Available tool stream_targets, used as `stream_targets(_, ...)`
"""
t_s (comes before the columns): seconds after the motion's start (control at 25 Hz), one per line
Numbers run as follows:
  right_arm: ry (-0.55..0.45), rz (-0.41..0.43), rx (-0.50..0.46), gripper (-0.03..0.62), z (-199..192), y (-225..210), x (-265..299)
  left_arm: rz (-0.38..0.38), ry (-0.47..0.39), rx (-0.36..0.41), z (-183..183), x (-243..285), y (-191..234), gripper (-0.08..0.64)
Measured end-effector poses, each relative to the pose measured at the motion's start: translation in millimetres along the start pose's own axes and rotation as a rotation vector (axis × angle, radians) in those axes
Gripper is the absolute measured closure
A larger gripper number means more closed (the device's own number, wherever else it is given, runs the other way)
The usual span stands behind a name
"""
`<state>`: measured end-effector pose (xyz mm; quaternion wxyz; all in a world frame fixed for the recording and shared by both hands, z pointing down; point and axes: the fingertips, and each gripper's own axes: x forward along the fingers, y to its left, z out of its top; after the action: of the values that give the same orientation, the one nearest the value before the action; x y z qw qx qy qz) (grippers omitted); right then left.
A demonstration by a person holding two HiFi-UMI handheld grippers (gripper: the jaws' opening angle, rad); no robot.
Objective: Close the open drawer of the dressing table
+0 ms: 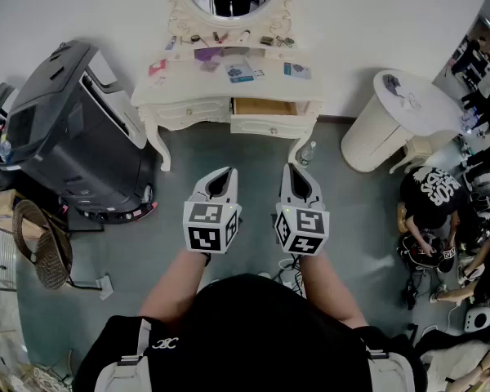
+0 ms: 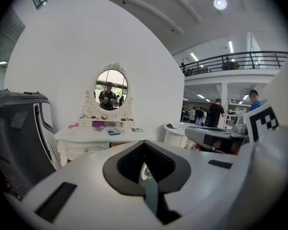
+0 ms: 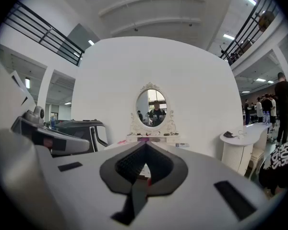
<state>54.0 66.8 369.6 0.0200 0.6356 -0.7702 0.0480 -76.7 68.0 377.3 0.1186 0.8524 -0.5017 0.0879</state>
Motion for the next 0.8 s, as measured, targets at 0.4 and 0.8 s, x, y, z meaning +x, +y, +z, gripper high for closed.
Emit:
stream_targets(0.4,-0.004,-0.042,-0.009,0.584,-7.7,33.1,-5.3,-0.018,-0.007,0.000,-3.0,-20.9,25.9,0.558)
stream_targets(0.8,0.032,-0.068,-0.029,0.583,-19.3,83.3,-0.8,-0.047,0.014,-0.047,-17.3,-43.6,72.5,0.558)
